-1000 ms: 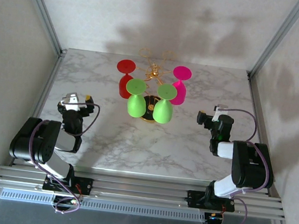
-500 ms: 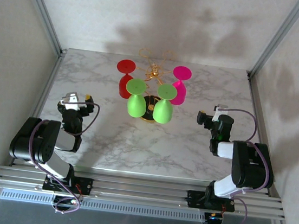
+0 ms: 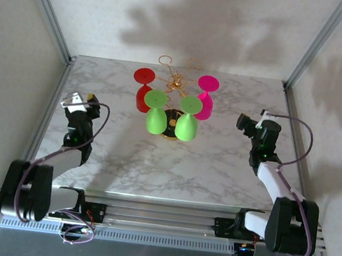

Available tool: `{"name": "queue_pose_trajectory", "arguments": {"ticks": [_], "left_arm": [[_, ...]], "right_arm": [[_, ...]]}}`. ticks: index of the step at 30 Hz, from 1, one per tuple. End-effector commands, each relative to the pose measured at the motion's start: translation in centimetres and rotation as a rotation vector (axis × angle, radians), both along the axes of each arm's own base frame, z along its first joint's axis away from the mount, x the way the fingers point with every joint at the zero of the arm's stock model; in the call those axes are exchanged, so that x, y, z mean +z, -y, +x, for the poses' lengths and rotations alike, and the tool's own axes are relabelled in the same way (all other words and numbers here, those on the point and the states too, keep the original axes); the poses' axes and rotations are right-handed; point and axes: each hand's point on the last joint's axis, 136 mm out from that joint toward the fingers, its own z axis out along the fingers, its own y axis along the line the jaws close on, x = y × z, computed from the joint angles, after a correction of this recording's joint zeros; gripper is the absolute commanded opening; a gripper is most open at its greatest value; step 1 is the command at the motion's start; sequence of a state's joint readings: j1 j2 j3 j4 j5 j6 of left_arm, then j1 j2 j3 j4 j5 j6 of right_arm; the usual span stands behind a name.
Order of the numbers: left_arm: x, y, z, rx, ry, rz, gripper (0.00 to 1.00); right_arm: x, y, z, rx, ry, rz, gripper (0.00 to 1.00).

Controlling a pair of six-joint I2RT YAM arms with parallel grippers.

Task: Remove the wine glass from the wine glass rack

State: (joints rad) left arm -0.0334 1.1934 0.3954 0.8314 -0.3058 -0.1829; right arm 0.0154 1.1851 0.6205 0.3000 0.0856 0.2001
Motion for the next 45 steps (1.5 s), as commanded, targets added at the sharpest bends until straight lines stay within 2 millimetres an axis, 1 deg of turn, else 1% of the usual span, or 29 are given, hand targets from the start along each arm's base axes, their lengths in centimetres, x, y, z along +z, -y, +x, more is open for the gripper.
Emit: {"name": "queue_pose_trajectory", "arguments": {"ticks": [1, 3, 6, 8, 10, 13, 19, 23, 28, 33, 37, 41, 43, 45], "left_arm": [[-0.3, 0.6, -1.1, 0.034, -0.093, -0.103, 0.66], [1.0, 1.9, -1.2, -0.010, -0.113, -0.135, 0.65], [2.2, 3.6, -1.8, -0.083, -0.146, -0.212, 0.64], [2.9, 5.1, -2.3, -0.162, -0.145, -0.255, 0.63], [3.6, 6.4, -3.0, -0.221, -0.149, -0.284, 0.62], [4.6, 7.8, -3.9, -0.285, -0.156, -0.301, 0.64], [5.5, 10.3, -4.7, -0.399, -0.215, -0.292, 0.65], [6.3, 11.5, -5.1, -0.453, -0.228, -0.269, 0.65], [7.7, 13.2, -5.5, -0.520, -0.238, -0.231, 0.64], [8.4, 14.6, -5.7, -0.553, -0.259, -0.195, 0.63], [8.8, 15.2, -5.8, -0.565, -0.258, -0.183, 0.63], [9.0, 15.5, -5.7, -0.571, -0.254, -0.178, 0.63], [9.1, 15.7, -5.7, -0.575, -0.253, -0.177, 0.63], [9.3, 15.8, -5.7, -0.574, -0.249, -0.175, 0.63]], "right_arm": [[-1.2, -1.7, -1.7, 0.057, -0.196, 0.141, 0.92], [0.2, -3.2, -2.3, 0.120, -0.220, 0.214, 0.89], [2.5, -6.1, -3.7, 0.253, -0.225, 0.334, 0.88], [3.7, -7.0, -4.7, 0.292, -0.244, 0.379, 0.88], [5.2, -8.4, -5.9, 0.370, -0.255, 0.420, 0.88], [7.4, -10.4, -7.6, 0.499, -0.244, 0.482, 0.88], [10.1, -12.9, -10.2, 0.642, -0.234, 0.629, 0.89], [11.4, -14.5, -11.3, 0.757, -0.233, 0.706, 0.89], [12.7, -16.2, -12.1, 0.836, -0.243, 0.747, 0.84], [13.9, -18.6, -12.6, 0.913, -0.255, 0.753, 0.75], [14.5, -20.0, -12.1, 0.949, -0.261, 0.757, 0.65], [15.1, -21.0, -11.4, 0.970, -0.257, 0.763, 0.58], [15.1, -21.5, -10.9, 0.973, -0.267, 0.764, 0.50], [15.1, -21.9, -10.4, 0.977, -0.273, 0.772, 0.47]]}}
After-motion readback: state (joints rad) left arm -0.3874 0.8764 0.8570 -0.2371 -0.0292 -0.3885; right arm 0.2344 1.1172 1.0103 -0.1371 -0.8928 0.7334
